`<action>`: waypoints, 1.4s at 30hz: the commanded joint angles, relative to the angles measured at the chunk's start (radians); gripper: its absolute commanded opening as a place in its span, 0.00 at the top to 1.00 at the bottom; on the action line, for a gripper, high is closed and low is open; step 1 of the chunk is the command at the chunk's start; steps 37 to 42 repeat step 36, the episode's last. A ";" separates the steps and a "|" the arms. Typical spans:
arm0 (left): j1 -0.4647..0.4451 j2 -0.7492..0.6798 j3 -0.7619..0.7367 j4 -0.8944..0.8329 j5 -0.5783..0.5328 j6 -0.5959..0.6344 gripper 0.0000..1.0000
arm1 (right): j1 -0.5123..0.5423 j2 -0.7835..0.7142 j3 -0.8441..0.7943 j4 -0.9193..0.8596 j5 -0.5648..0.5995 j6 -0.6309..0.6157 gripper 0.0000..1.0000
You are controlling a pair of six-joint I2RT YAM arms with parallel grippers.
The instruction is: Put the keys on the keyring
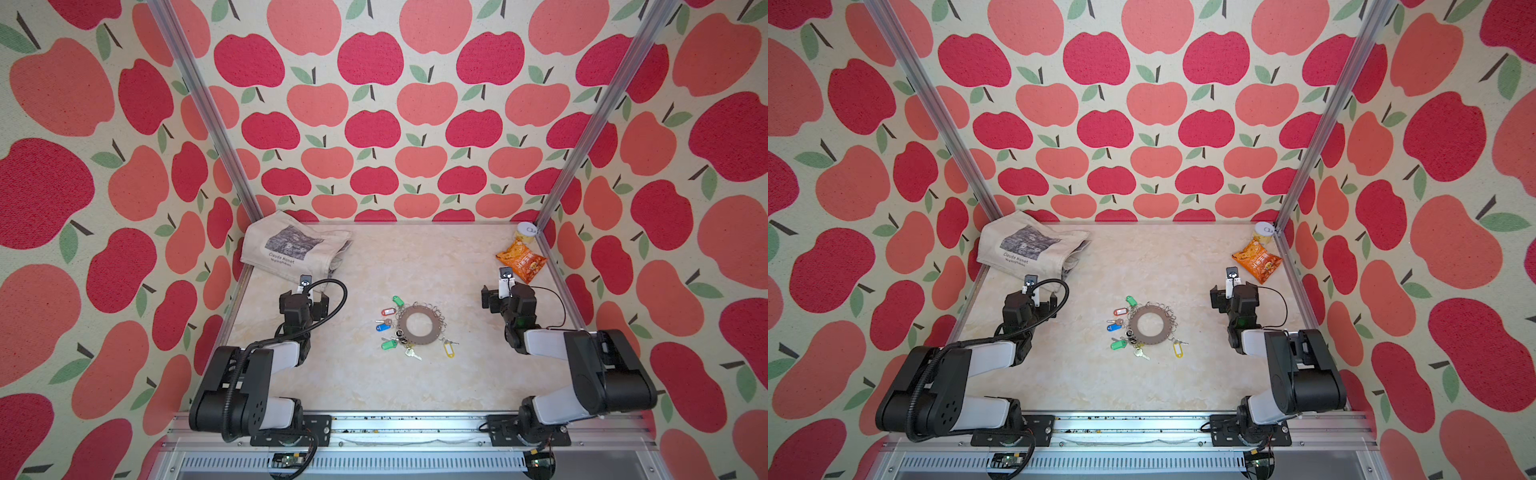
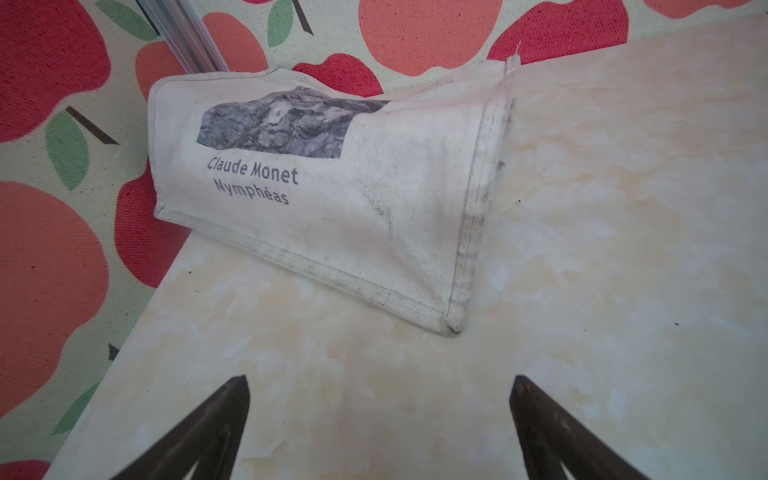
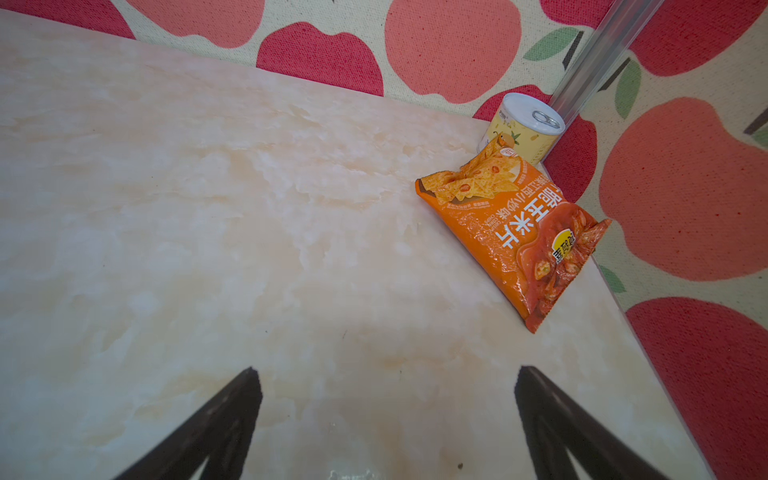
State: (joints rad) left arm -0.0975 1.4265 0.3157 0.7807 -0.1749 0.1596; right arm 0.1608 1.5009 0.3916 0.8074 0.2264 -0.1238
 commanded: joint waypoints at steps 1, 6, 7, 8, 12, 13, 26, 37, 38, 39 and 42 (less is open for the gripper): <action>0.007 0.043 0.023 0.134 -0.014 0.000 0.00 | -0.014 0.009 -0.011 0.097 -0.012 -0.001 0.01; 0.028 0.091 0.024 0.192 -0.052 -0.043 0.00 | -0.046 0.038 -0.030 0.153 -0.071 0.022 0.01; 0.037 0.091 0.021 0.192 -0.039 -0.050 0.00 | -0.051 0.052 -0.038 0.183 -0.091 0.024 0.01; 0.040 0.095 0.022 0.197 -0.038 -0.053 0.00 | -0.050 0.055 -0.045 0.199 -0.094 0.022 0.01; 0.057 0.099 0.021 0.201 -0.036 -0.076 0.00 | -0.045 0.098 -0.083 0.310 -0.120 0.001 0.01; 0.068 0.103 0.023 0.200 -0.034 -0.089 0.00 | -0.041 0.100 -0.087 0.323 -0.109 0.000 0.01; 0.084 0.109 0.019 0.213 -0.013 -0.103 0.01 | -0.003 0.111 -0.075 0.327 0.141 0.026 0.01; 0.084 0.112 0.018 0.218 -0.013 -0.102 0.01 | -0.004 0.112 -0.075 0.326 0.130 0.026 0.01; 0.084 0.112 0.018 0.218 -0.013 -0.102 0.01 | -0.004 0.112 -0.075 0.326 0.130 0.026 0.01; 0.084 0.112 0.018 0.218 -0.013 -0.102 0.01 | -0.004 0.112 -0.075 0.326 0.130 0.026 0.01; 0.084 0.112 0.018 0.218 -0.013 -0.102 0.01 | -0.004 0.112 -0.075 0.326 0.130 0.026 0.01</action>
